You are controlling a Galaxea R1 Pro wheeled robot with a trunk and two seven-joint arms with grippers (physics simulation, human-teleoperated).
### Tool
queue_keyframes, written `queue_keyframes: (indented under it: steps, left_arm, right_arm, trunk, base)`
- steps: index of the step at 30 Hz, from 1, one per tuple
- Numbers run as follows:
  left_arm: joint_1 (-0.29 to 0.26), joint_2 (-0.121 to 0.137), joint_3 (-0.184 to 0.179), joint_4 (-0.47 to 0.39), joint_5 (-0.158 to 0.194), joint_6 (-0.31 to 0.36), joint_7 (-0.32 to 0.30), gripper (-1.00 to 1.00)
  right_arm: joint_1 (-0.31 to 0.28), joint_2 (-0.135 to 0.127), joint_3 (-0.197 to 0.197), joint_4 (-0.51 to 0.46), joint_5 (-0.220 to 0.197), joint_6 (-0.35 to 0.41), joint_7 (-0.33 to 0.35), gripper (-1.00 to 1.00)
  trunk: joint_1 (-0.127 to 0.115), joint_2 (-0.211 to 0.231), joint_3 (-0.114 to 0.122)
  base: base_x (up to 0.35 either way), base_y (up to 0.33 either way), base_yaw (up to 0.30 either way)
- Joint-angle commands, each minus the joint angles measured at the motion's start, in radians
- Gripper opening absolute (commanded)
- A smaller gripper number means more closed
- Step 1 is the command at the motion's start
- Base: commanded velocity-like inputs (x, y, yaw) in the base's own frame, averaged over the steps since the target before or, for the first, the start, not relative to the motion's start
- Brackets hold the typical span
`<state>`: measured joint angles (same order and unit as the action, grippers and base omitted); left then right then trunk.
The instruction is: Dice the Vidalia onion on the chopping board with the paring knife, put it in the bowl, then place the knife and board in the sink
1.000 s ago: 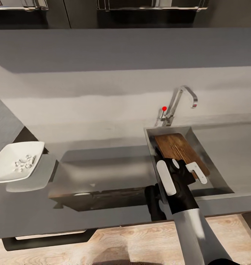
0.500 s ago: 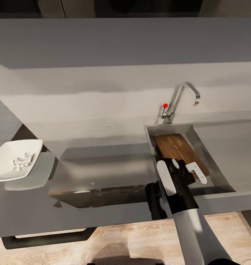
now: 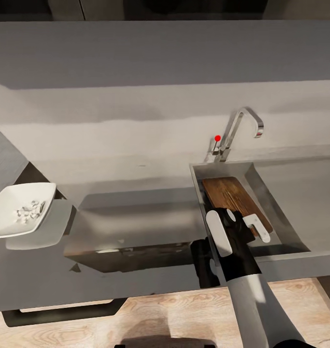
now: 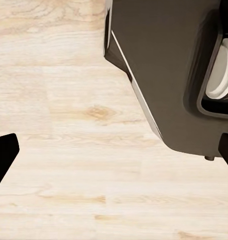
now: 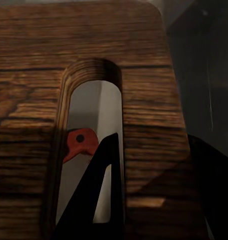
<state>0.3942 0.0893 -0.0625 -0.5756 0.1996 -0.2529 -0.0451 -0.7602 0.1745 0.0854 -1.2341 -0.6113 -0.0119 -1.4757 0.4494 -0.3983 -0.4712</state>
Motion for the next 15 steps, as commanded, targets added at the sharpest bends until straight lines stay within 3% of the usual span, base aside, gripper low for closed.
queue_keyframes:
  steps: [1,2,3,15]
  left_arm:
    - [0.000,0.001,-0.005,-0.001,0.011,-0.002,-0.002,1.00]
    - [0.001,0.001,-0.005,-0.001,0.011,-0.002,-0.002,1.00]
    - [0.001,0.001,-0.005,-0.001,0.011,-0.002,-0.002,1.00]
    - [0.000,0.001,-0.005,-0.001,0.011,-0.002,-0.002,1.00]
  right_arm:
    - [-0.001,0.000,0.001,-0.001,-0.003,-0.002,-0.003,-1.00]
    - [-0.001,0.000,0.001,-0.001,-0.004,-0.004,-0.003,-1.00]
    - [-0.001,0.000,0.001,-0.001,-0.004,-0.005,-0.003,1.00]
    - [-0.001,0.000,0.001,-0.002,-0.002,-0.009,-0.006,1.00]
  trunk:
    - [0.001,-0.002,-0.001]
    - [0.001,-0.002,-0.001]
    - [0.001,-0.002,-0.001]
    - [0.001,-0.002,-0.001]
  base:
    - [0.000,0.000,0.000]
    - [0.000,0.000,0.000]
    - [0.000,0.000,0.000]
    - [0.000,0.000,0.000]
